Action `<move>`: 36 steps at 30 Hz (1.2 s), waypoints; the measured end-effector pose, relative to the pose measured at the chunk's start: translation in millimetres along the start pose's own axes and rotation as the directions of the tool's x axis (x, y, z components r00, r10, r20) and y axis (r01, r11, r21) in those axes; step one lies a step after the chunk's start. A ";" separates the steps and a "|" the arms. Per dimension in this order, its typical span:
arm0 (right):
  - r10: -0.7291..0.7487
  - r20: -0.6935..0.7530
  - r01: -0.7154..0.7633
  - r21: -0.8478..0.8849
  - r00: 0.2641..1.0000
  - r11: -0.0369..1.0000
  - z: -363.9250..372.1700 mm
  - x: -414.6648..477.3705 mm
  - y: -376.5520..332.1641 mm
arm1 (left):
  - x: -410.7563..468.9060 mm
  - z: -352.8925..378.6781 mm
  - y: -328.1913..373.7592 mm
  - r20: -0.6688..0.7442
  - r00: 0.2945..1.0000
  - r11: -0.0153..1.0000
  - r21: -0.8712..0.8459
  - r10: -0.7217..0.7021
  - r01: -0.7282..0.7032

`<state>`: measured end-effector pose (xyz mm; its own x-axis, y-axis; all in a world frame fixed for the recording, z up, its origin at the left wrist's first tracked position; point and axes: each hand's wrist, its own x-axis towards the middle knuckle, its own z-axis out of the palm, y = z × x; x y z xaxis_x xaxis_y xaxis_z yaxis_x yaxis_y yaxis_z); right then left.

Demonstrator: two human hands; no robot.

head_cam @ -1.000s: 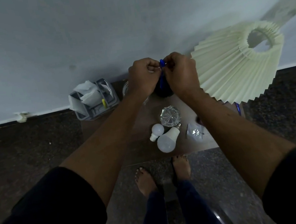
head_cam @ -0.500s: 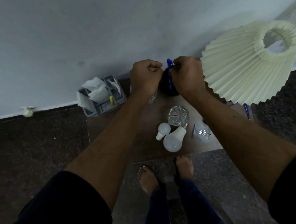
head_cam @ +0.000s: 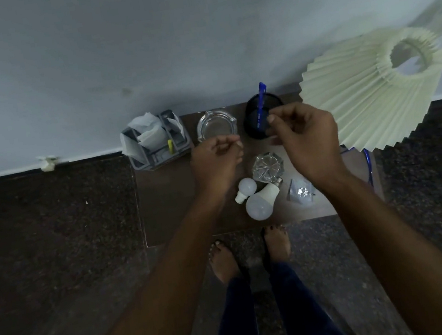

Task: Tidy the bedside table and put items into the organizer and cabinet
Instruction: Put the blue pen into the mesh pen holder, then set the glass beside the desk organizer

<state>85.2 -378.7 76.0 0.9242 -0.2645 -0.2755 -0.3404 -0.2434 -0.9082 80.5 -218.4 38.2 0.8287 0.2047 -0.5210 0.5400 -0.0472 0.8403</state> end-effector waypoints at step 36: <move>0.496 0.168 -0.508 0.035 0.852 0.860 21.5 -14.3 58.4 | -22.7 46.9 -40.9 0.063 0.960 0.958 -0.073 -0.271 0.276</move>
<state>55.8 -369.1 20.2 0.6472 -0.1897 -0.7383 -0.7567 -0.0424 -0.6524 46.5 -267.0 8.6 0.6586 0.1478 -0.7378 0.7351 0.0829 0.6728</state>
